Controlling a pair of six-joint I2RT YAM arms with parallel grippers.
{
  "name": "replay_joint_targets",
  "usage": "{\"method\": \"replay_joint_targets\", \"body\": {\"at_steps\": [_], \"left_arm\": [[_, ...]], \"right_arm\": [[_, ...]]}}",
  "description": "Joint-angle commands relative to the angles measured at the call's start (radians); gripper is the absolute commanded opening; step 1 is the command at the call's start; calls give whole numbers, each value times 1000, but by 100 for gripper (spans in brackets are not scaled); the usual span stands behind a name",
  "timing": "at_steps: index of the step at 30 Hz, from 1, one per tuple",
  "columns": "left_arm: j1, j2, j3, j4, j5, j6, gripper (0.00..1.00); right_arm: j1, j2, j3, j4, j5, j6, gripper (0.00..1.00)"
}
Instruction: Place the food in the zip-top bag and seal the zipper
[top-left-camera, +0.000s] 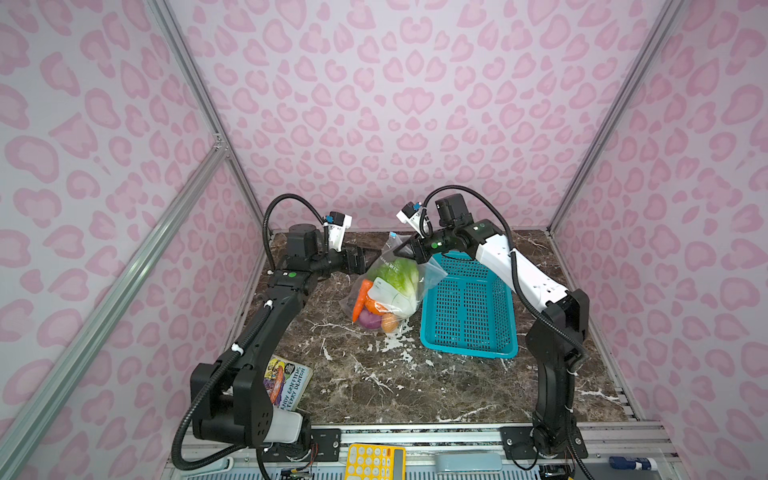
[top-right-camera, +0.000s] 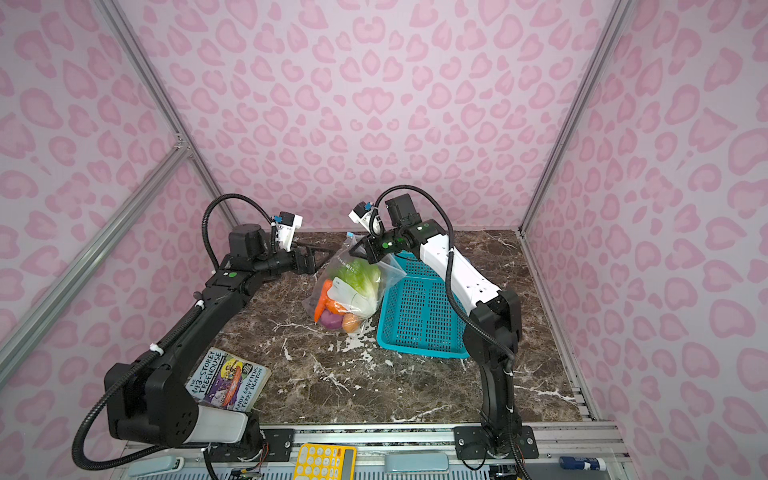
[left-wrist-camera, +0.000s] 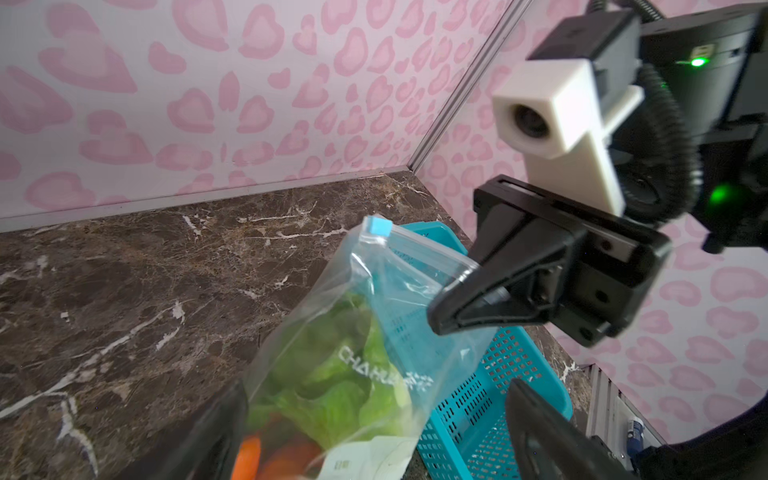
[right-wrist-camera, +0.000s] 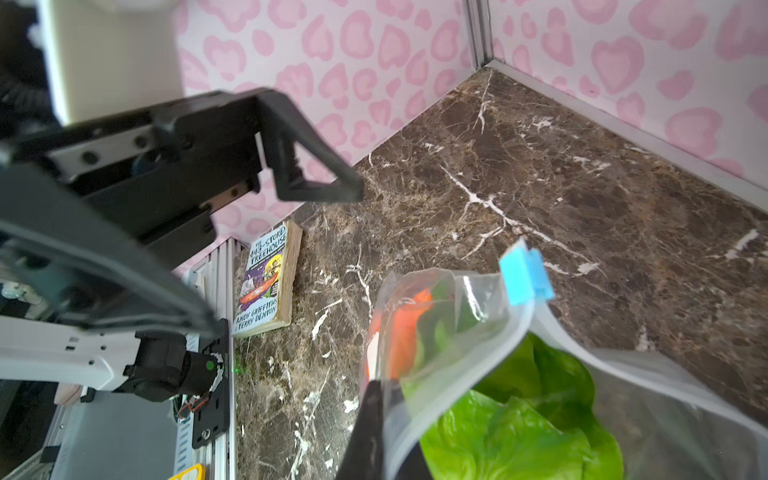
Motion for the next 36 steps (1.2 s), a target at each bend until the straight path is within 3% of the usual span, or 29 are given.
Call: {"method": "replay_joint_targets", "body": {"at_steps": [1,4,12,25,36], "left_arm": [[3,77,83,-4,157,74,87],[4,160,133,-15,250,60,78],[-34,219,134,-18,300,108,77],[-140,216,97,-36,238,147,72],[-157,350,258,-33,218,147,72]], "right_arm": [[28,-65,-130,20,67,-43,0],[42,-133,-281,60,106,-31,0],[34,-233,-486,97,168,-17,0],[-35,-283,-522,216,158,59,0],[-37,-290,-528,206,136,48,0]]}}
